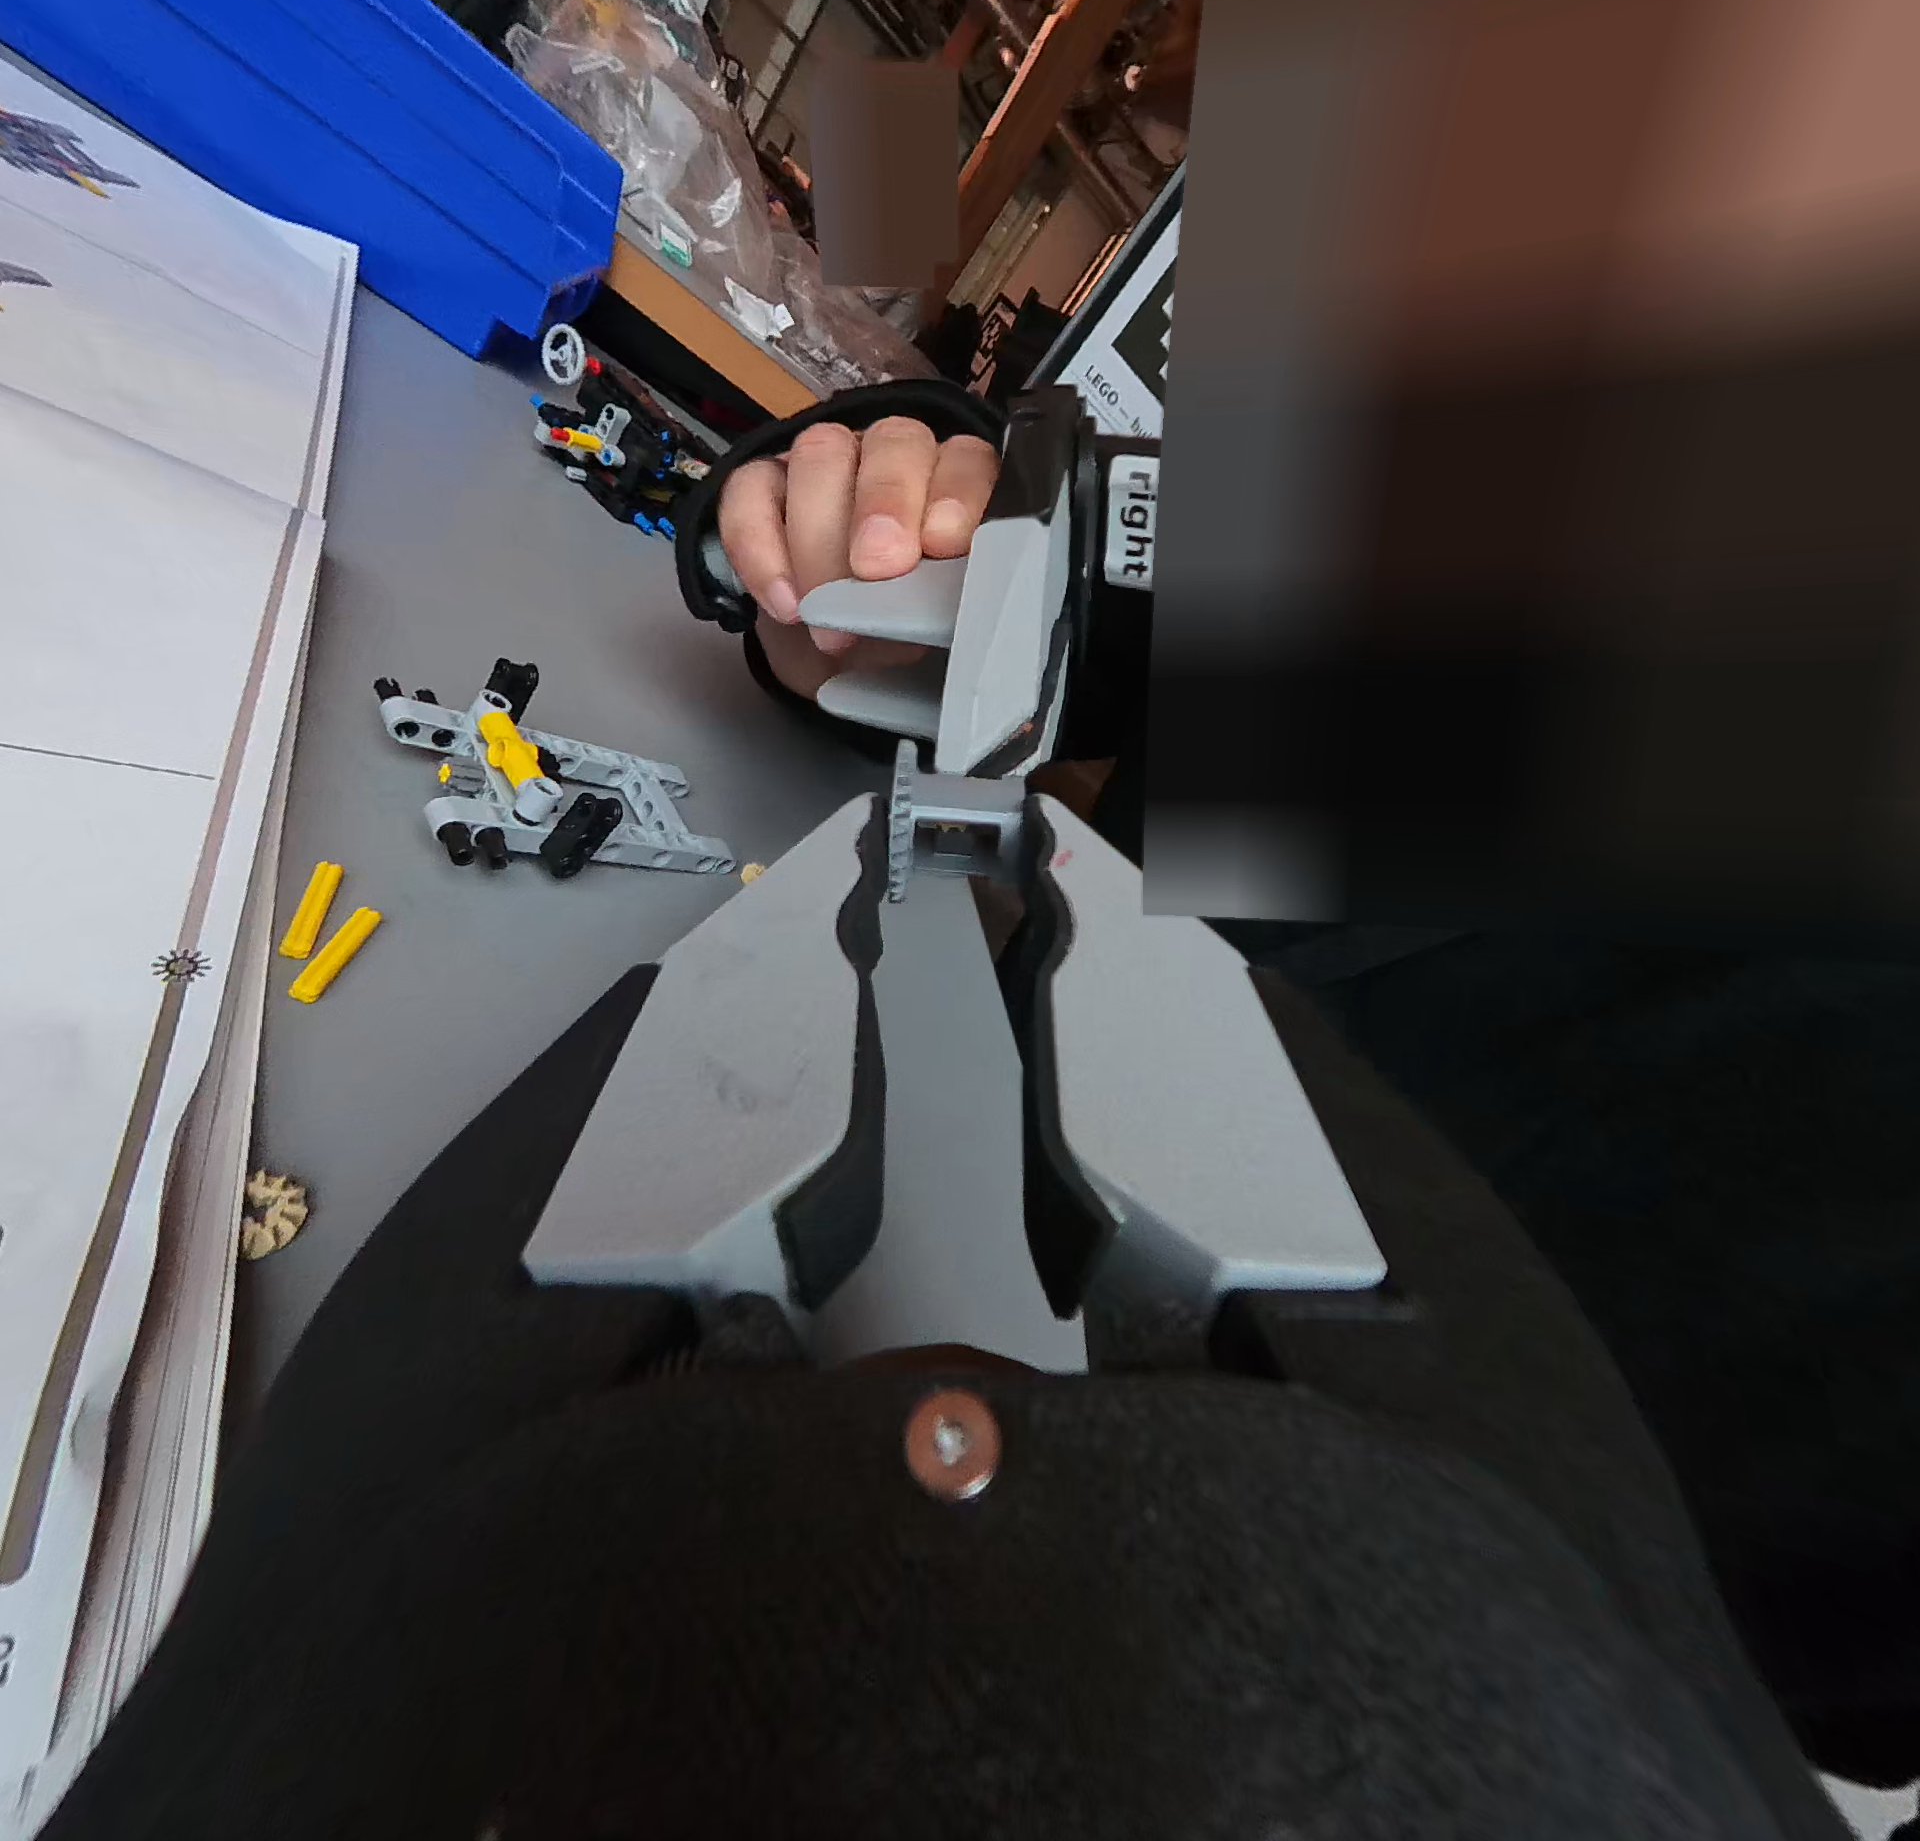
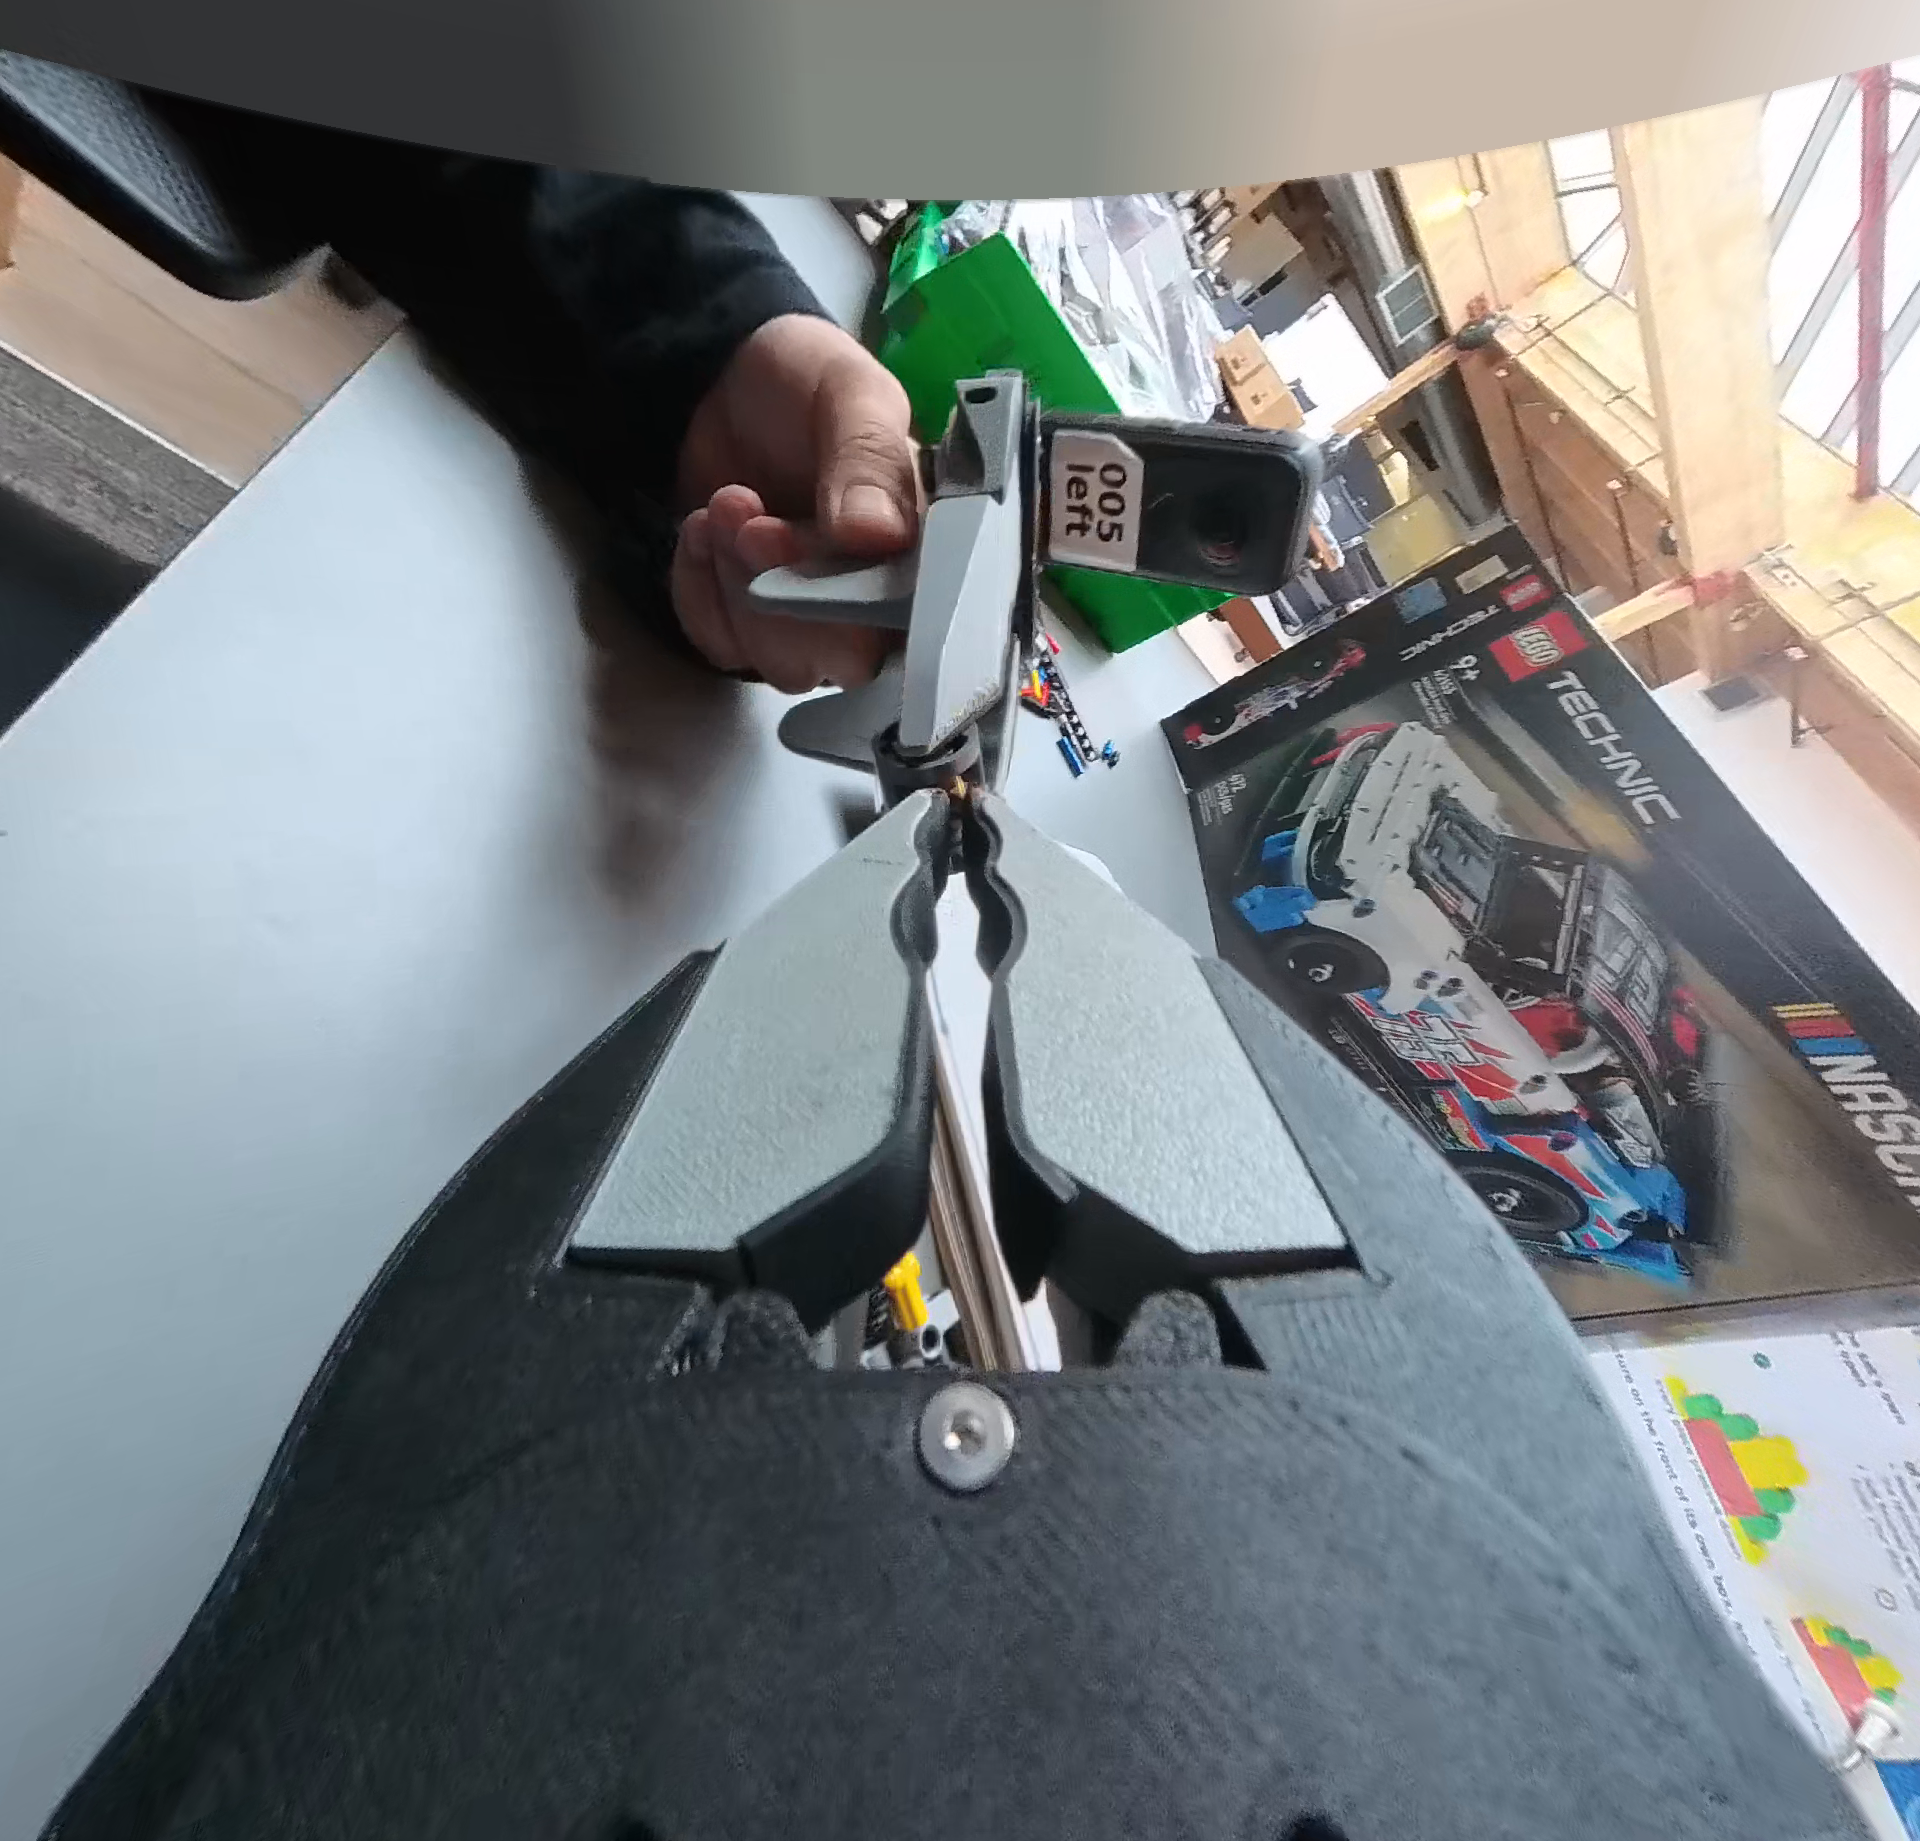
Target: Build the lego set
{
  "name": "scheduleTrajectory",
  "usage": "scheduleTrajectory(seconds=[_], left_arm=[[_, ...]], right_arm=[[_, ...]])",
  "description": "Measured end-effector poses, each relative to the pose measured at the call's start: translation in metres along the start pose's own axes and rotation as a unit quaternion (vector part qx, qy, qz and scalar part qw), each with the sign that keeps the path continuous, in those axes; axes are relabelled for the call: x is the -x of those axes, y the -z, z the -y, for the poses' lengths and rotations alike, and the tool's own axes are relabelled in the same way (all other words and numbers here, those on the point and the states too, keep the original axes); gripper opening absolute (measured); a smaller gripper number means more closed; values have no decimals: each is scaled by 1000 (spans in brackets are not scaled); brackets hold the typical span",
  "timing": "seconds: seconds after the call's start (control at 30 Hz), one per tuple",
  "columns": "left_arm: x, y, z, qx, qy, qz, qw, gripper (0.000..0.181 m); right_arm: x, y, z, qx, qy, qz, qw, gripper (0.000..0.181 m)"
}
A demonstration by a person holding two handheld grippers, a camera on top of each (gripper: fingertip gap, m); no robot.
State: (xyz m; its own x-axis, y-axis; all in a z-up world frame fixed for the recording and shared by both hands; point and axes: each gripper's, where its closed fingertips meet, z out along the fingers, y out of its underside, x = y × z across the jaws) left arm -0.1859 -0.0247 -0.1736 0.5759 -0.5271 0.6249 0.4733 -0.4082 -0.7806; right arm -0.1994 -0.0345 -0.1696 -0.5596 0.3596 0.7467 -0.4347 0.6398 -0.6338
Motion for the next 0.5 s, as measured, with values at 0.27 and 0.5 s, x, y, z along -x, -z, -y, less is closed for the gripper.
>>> scheduleTrajectory(seconds=[0.27,0.5], left_arm=[[-4,-1,14,-33,-70,15,997,22],[14,4,12,-34,13,25,999,23]], right_arm=[[-13,3,6,-23,11,-45,999,0],[-13,-1,-10,3,-31,-24,999,0]])
